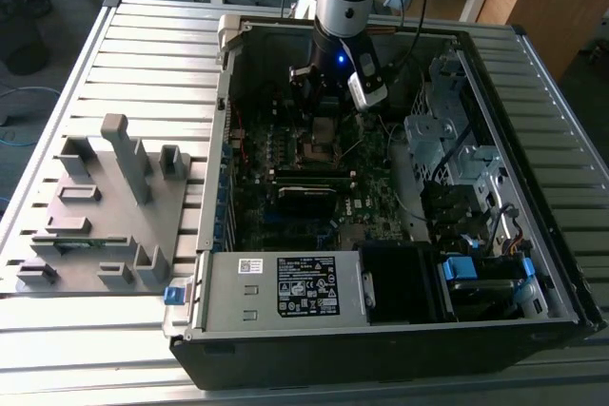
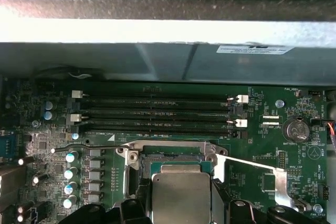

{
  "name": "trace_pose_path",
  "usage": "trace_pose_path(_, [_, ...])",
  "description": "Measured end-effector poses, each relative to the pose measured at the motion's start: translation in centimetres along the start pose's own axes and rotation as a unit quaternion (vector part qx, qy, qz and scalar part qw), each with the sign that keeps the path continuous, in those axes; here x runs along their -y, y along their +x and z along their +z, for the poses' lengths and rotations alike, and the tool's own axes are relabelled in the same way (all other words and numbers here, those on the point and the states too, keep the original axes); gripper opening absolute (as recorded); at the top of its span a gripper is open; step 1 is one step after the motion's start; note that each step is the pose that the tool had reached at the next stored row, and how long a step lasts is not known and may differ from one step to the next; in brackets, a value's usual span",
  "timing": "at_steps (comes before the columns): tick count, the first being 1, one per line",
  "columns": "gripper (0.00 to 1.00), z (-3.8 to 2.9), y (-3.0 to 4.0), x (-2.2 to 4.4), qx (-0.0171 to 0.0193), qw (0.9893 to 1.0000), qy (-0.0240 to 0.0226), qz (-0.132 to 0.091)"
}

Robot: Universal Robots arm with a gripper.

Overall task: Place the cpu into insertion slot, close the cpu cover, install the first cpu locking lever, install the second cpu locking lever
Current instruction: 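Place the cpu into insertion slot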

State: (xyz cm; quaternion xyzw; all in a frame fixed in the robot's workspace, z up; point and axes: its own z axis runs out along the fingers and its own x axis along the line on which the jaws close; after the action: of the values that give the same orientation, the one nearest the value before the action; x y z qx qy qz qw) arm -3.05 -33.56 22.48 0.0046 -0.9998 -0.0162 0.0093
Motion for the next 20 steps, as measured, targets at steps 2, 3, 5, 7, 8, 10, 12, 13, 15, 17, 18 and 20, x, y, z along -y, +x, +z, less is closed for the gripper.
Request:
trace_pose_path(2, [0.54,0.05,0.00,-0.02,0.0000,1.0000,0.0007,0.000])
trace_pose_path(3, [0.54,0.08,0.00,-0.04,0.0000,1.0000,0.0016,0.000])
trace_pose_path(5, [0.54,0.17,-0.01,-0.07,0.0000,1.0000,0.0027,0.000])
trace_pose_path(7, [0.54,0.26,0.00,-0.09,0.0000,1.0000,0.0040,0.000])
trace_pose_path(8, [0.54,0.30,0.00,-0.10,0.0000,1.0000,0.0048,0.000])
trace_pose_path(10, [0.54,0.37,-0.01,-0.11,-0.0001,1.0000,0.0061,0.000])
trace_pose_path(12, [0.54,0.41,-0.01,-0.11,-0.0001,1.0000,0.0066,0.000])
trace_pose_path(13, [0.54,0.43,-0.01,-0.11,-0.0001,1.0000,0.0067,0.000])
trace_pose_path(15, [0.54,0.47,-0.01,-0.11,-0.0001,1.0000,0.0067,0.000])
trace_pose_path(17, [0.54,0.68,-0.01,-0.12,-0.0001,1.0000,0.0068,0.000])
trace_pose_path(18, [0.54,0.70,-0.01,-0.12,-0.0001,1.0000,0.0068,0.000])
trace_pose_path(20, [0.54,0.74,-0.02,-0.12,0.0000,1.0000,0.0067,0.000])
